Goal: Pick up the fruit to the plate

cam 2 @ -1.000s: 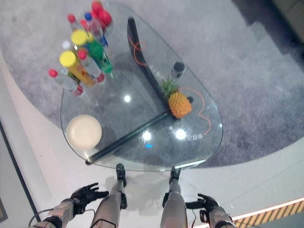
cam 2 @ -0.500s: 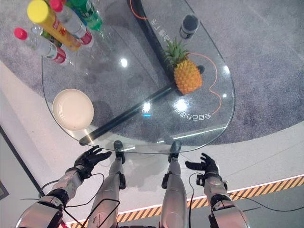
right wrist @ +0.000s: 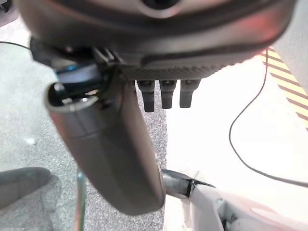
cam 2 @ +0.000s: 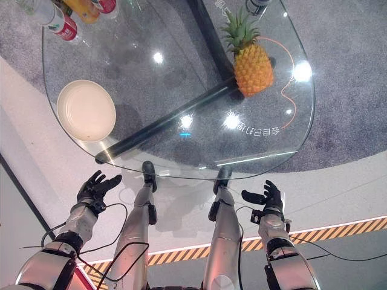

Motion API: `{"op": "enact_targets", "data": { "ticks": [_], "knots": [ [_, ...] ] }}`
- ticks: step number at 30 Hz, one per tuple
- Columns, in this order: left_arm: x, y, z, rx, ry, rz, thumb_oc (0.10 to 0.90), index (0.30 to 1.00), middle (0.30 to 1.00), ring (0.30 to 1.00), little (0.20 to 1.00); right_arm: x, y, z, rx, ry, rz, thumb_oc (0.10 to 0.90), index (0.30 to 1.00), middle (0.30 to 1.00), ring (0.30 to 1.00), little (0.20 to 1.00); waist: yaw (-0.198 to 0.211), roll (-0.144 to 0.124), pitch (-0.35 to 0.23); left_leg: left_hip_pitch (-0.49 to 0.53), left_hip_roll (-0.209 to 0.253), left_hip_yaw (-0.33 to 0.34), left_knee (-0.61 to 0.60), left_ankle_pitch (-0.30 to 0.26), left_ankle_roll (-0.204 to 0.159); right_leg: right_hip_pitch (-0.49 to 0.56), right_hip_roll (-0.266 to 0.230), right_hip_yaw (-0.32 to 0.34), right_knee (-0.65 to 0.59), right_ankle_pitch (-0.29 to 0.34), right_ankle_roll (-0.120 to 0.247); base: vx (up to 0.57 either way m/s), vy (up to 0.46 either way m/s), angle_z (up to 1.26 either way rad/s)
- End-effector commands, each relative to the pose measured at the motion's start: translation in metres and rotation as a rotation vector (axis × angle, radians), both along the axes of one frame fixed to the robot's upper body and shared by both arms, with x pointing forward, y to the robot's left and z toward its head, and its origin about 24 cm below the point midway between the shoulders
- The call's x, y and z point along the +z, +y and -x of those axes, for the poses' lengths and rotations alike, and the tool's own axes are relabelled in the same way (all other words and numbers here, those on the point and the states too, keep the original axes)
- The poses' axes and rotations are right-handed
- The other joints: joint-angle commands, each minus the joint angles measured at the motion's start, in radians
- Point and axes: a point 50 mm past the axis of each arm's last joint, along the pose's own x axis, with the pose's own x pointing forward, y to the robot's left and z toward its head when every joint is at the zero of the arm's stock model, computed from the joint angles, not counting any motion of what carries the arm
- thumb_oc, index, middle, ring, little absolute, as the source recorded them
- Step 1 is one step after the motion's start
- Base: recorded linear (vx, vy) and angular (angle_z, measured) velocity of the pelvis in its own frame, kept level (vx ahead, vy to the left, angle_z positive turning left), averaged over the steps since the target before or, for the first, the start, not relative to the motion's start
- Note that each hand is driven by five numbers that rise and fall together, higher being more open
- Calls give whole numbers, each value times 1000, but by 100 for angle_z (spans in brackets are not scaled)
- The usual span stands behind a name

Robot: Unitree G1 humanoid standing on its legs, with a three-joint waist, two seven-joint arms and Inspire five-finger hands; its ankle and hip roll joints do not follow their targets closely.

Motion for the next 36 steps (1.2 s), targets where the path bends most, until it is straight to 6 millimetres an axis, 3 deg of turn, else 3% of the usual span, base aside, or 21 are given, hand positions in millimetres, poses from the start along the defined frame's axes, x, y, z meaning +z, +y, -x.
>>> {"op": "enact_targets", "data": {
  "ticks": [1,13,19,27,28,36],
  "knots": [
    [-1,30,16,81,21,-80,800,900,900,900,900,10,-35,14,-129,-51,34,800,900,900,900,900,10,-12,-9,-56,26,-68,183,-122,-28,-47,-24,35,24,77,44,14,-32,1],
    [-5,28,19,35,40,-94,800,900,900,900,900,20,-44,11,-150,-77,66,800,900,900,900,900,13,6,-9,-62,21,-65,174,-117,-28,-58,-29,24,19,80,42,0,0,0],
    [-5,32,21,23,46,-104,800,900,900,900,900,31,-71,20,-325,-108,68,800,900,900,900,900,19,5,-9,-56,25,-65,158,-110,-29,-52,-26,17,11,82,41,8,-12,0],
    [-1,43,24,4,59,-150,800,900,900,900,900,82,-129,34,-625,-241,133,800,900,900,900,900,31,-10,-9,-51,30,-74,155,-112,-28,-34,-33,-6,-2,99,49,21,-57,3],
    [-1,43,25,2,60,-151,800,900,900,900,900,84,-131,34,-635,-249,133,800,900,900,900,900,32,-11,-9,-51,30,-75,155,-112,-27,-34,-34,-6,-2,99,49,17,-31,6],
    [0,45,25,-14,67,-164,800,900,900,900,900,159,-152,25,-829,-495,288,800,900,900,900,900,38,-16,-9,-51,25,-83,153,-115,-23,-33,-37,-19,-7,105,53,3,-1,1]
  ]
}}
